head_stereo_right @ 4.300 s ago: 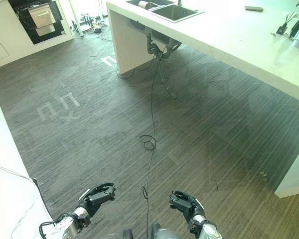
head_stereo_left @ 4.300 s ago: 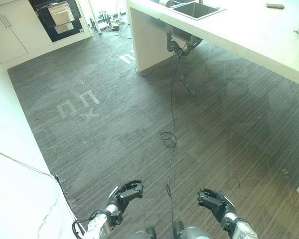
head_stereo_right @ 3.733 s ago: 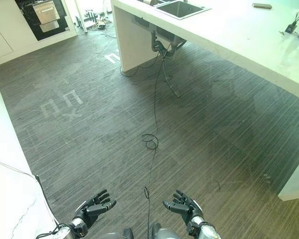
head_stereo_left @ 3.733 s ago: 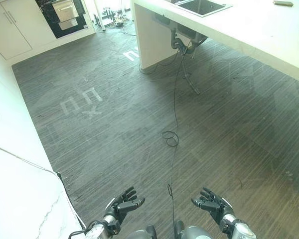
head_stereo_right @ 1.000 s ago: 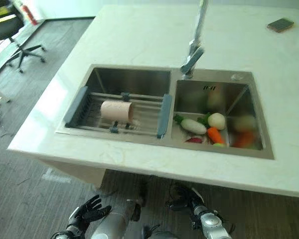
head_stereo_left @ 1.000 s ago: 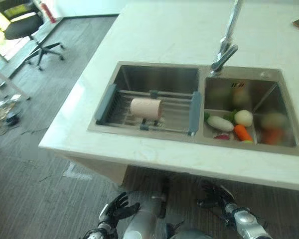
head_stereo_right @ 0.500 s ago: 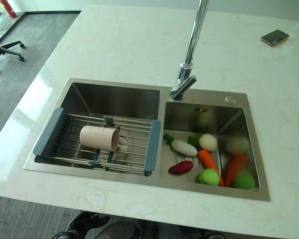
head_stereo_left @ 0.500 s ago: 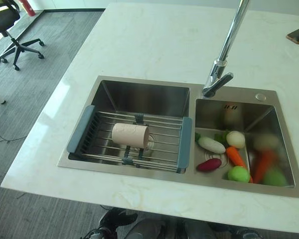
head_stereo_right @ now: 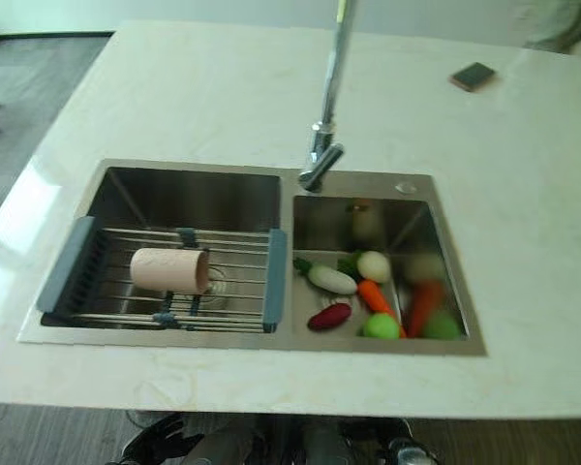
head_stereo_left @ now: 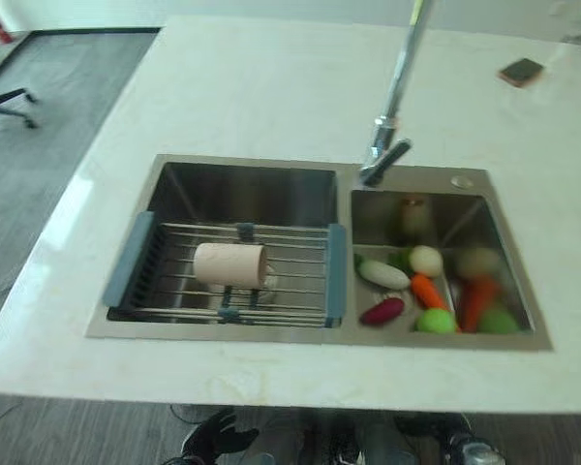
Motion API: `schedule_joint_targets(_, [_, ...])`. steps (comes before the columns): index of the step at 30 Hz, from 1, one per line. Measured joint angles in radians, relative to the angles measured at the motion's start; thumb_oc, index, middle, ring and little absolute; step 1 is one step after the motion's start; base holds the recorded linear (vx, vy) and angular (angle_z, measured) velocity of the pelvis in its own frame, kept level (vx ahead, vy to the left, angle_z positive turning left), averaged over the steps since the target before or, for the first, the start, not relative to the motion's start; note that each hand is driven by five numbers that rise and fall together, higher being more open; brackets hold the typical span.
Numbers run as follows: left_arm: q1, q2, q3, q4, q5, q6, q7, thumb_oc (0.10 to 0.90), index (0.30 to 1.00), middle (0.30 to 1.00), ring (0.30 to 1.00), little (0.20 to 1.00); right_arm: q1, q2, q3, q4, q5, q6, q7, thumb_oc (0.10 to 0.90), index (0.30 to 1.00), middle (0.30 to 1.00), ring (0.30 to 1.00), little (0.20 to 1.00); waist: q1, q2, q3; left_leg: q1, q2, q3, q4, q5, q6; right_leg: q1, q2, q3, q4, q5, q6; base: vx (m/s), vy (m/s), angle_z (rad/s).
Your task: Place the dishes in the dishwasher.
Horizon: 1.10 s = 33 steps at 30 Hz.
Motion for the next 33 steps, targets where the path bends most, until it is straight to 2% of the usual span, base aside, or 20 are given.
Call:
schedule_joint_targets(1, [-0.004,0.004,0.001,-0.011,0.000,-0.003,0.000,0.800,0.900,0.900,0.900,0.900,0.007,0.006,0.001,-0.001,0.000,0.001,0.001,0.800,0.900,0.900,0.900,0.900,0.002,0.003,-0.007,-0.013,0.000,-0.010,-0.002,0.008,-0.012,0.035,0.013,0.000,-0.095,-0.008,-0.016,-0.11,-0.155,0.18])
schedule_joint_targets(2, [-0.003,0.006,0.002,-0.026,0.000,-0.006,0.002,0.800,0.900,0.900,0.900,0.900,0.016,0.014,0.002,0.004,0.001,0.004,0.002,0.800,0.900,0.900,0.900,0.900,0.010,0.002,-0.007,-0.021,-0.005,-0.011,-0.006,0.019,-0.025,0.077,0.027,0.004,-0.207,-0.022,-0.051,-0.18,-0.118,0.39])
schedule_joint_targets(3, [-0.003,-0.007,0.000,-0.031,0.000,0.001,0.011,0.800,0.900,0.900,0.900,0.900,0.015,0.017,0.003,0.005,0.001,0.003,0.004,0.800,0.900,0.900,0.900,0.900,0.000,0.028,-0.008,-0.045,-0.008,-0.038,-0.012,0.040,-0.053,0.125,0.074,0.024,-0.359,0.006,-0.091,-0.16,-0.052,0.41])
schedule_joint_targets(4, [0.002,-0.018,-0.003,-0.030,0.001,0.002,0.014,0.800,0.900,0.900,0.900,0.900,0.023,0.018,0.004,0.009,0.002,0.004,-0.001,0.800,0.900,0.900,0.900,0.900,0.002,0.040,-0.012,-0.042,-0.010,-0.041,-0.051,0.055,-0.075,0.125,0.084,0.046,-0.375,0.023,-0.101,-0.16,0.004,0.47])
schedule_joint_targets(5, [0.008,-0.020,-0.007,-0.028,0.002,0.002,0.013,0.800,0.900,0.900,0.900,0.900,0.024,0.017,0.003,0.016,0.002,0.004,-0.002,0.800,0.900,0.900,0.900,0.900,0.002,0.039,-0.012,-0.030,-0.009,-0.014,-0.080,0.054,-0.073,0.124,0.067,0.049,-0.385,0.056,-0.109,-0.09,0.055,0.39])
schedule_joint_targets(6, [0.011,-0.021,-0.013,-0.019,0.005,0.004,0.013,0.800,0.900,0.900,0.900,0.900,0.025,0.015,0.001,0.027,0.004,0.004,-0.007,0.800,0.900,0.900,0.900,0.900,0.002,0.031,-0.009,-0.020,-0.008,0.029,-0.084,0.043,-0.074,0.117,0.037,0.031,-0.381,0.088,-0.122,-0.09,0.154,0.30])
schedule_joint_targets(7, [0.023,-0.021,-0.015,-0.013,0.010,0.006,0.013,0.800,0.900,0.900,0.900,0.900,0.024,0.007,0.000,0.025,0.007,0.004,-0.024,0.800,0.900,0.900,0.900,0.900,0.005,0.022,-0.009,-0.052,0.037,0.046,0.083,-0.054,-0.089,0.115,0.020,0.028,-0.378,0.093,-0.133,-0.04,0.316,0.35])
schedule_joint_targets(8, [0.037,-0.018,-0.010,-0.007,0.009,0.007,0.015,0.800,0.900,0.900,0.900,0.900,0.025,0.001,0.000,0.026,0.015,0.007,-0.033,0.800,0.900,0.900,0.900,0.900,0.004,0.019,-0.010,-0.025,0.083,-0.024,0.113,-0.080,-0.116,0.117,0.021,0.025,-0.374,0.088,-0.122,-0.01,0.342,0.15])
schedule_joint_targets(10, [0.040,-0.017,-0.009,0.006,0.009,0.014,0.017,0.800,0.900,0.900,0.900,0.900,0.029,-0.022,-0.012,0.032,0.010,0.013,-0.046,0.800,0.900,0.900,0.900,0.900,0.003,0.019,-0.015,0.022,0.124,-0.081,0.039,-0.081,-0.121,0.096,0.007,0.041,-0.345,0.090,-0.106,-0.02,0.284,-0.03])
schedule_joint_targets(11, [0.025,-0.014,-0.009,0.020,0.011,0.024,0.018,0.800,0.900,0.900,0.900,0.900,0.035,-0.033,-0.026,0.037,0.020,0.013,-0.053,0.800,0.900,0.900,0.900,0.900,0.002,0.016,-0.016,0.032,0.140,-0.028,0.001,-0.051,-0.152,0.081,-0.016,0.039,-0.320,0.084,-0.092,-0.03,0.200,-0.07])
schedule_joint_targets(13, [0.001,-0.008,-0.010,0.046,0.019,0.026,0.019,0.800,0.900,0.900,0.900,0.900,0.047,-0.025,-0.039,0.041,0.020,0.013,-0.042,0.800,0.900,0.900,0.900,0.900,0.003,-0.013,-0.019,0.038,0.114,-0.001,-0.003,-0.043,-0.127,0.076,-0.051,0.040,-0.327,0.098,-0.058,0.01,0.117,-0.16])
schedule_joint_targets(15, [-0.008,-0.005,-0.008,0.040,0.013,0.028,0.019,0.800,0.900,0.900,0.900,0.900,0.061,-0.006,-0.040,0.057,0.015,-0.001,-0.035,0.800,0.900,0.900,0.900,0.900,0.002,-0.027,-0.021,0.039,0.095,0.015,0.015,-0.056,-0.110,0.076,-0.080,0.040,-0.347,0.108,-0.023,0.06,0.138,-0.22])
schedule_joint_targets(16, [0.002,-0.010,0.001,0.054,0.008,0.030,0.020,0.800,0.900,0.900,0.900,0.900,0.068,-0.003,-0.043,0.064,0.015,-0.014,-0.035,0.800,0.900,0.900,0.900,0.900,0.002,-0.023,-0.027,0.036,0.099,0.024,0.027,-0.079,-0.092,0.095,-0.083,0.020,-0.353,0.108,-0.014,0.07,0.036,-0.21])
schedule_joint_targets(17, [0.010,-0.010,0.003,0.070,0.008,0.031,0.021,0.800,0.900,0.900,0.900,0.900,0.085,0.001,-0.042,0.063,0.013,-0.018,-0.035,0.800,0.900,0.900,0.900,0.900,0.002,-0.032,-0.048,0.046,0.094,0.031,0.017,-0.079,-0.092,0.118,-0.102,-0.013,-0.368,0.117,-0.007,0.05,0.019,-0.13])
schedule_joint_targets(20, [0.011,-0.011,0.004,0.071,-0.012,0.030,0.036,0.800,0.900,0.900,0.900,0.900,0.099,0.009,-0.042,0.062,0.009,-0.019,-0.036,0.800,0.900,0.900,0.900,0.900,0.002,-0.040,-0.059,0.052,0.091,0.042,0.017,-0.080,-0.089,0.116,-0.104,-0.009,-0.375,0.122,-0.003,0.04,0.003,-0.09])
schedule_joint_targets(23, [0.022,-0.021,0.100,0.060,-0.181,-0.002,0.090,0.800,0.900,0.900,0.900,0.900,0.091,-0.004,-0.067,0.064,0.006,-0.008,-0.034,0.800,0.900,0.900,0.900,0.900,0.006,-0.019,-0.065,0.055,0.093,0.045,0.003,-0.078,-0.093,0.105,-0.105,-0.005,-0.369,0.120,0.002,0.01,0.011,-0.05])
schedule_joint_targets(28, [0.052,0.000,0.302,0.060,-0.321,-0.051,0.196,0.800,0.900,0.900,0.900,0.900,0.105,-0.053,-0.121,0.079,0.006,-0.003,-0.021,0.800,0.900,0.900,0.900,0.900,0.006,0.038,-0.074,0.057,0.092,0.041,-0.017,-0.074,-0.098,0.104,-0.106,-0.007,-0.367,0.110,-0.003,0.04,0.023,0.02])
schedule_joint_targets(30, [0.074,0.040,0.407,0.065,-0.392,-0.058,0.256,0.800,0.900,0.900,0.900,0.900,0.102,-0.077,-0.127,0.091,0.006,0.004,-0.016,0.800,0.900,0.900,0.900,0.900,0.009,0.052,-0.083,0.061,0.090,0.036,-0.028,-0.072,-0.101,0.104,-0.107,-0.009,-0.364,0.100,-0.003,0.06,0.043,0.07])
schedule_joint_targets(32, [0.100,0.103,0.531,0.032,-0.403,-0.068,0.325,0.800,0.900,0.900,0.900,0.900,0.118,-0.103,-0.127,0.095,0.006,0.007,-0.012,0.800,0.900,0.900,0.900,0.900,0.012,0.054,-0.084,0.067,0.089,0.030,-0.033,-0.069,-0.104,0.102,-0.107,-0.010,-0.348,0.090,0.002,0.02,-0.003,0.09])
schedule_joint_targets(33, [0.111,0.154,0.567,0.002,-0.403,-0.088,0.367,0.800,0.900,0.900,0.900,0.900,0.126,-0.114,-0.131,0.095,0.006,0.006,-0.012,0.800,0.900,0.900,0.900,0.900,0.027,0.056,-0.085,0.069,0.089,0.026,-0.033,-0.068,-0.105,0.099,-0.108,-0.011,-0.337,0.084,0.001,0.00,-0.015,0.08])
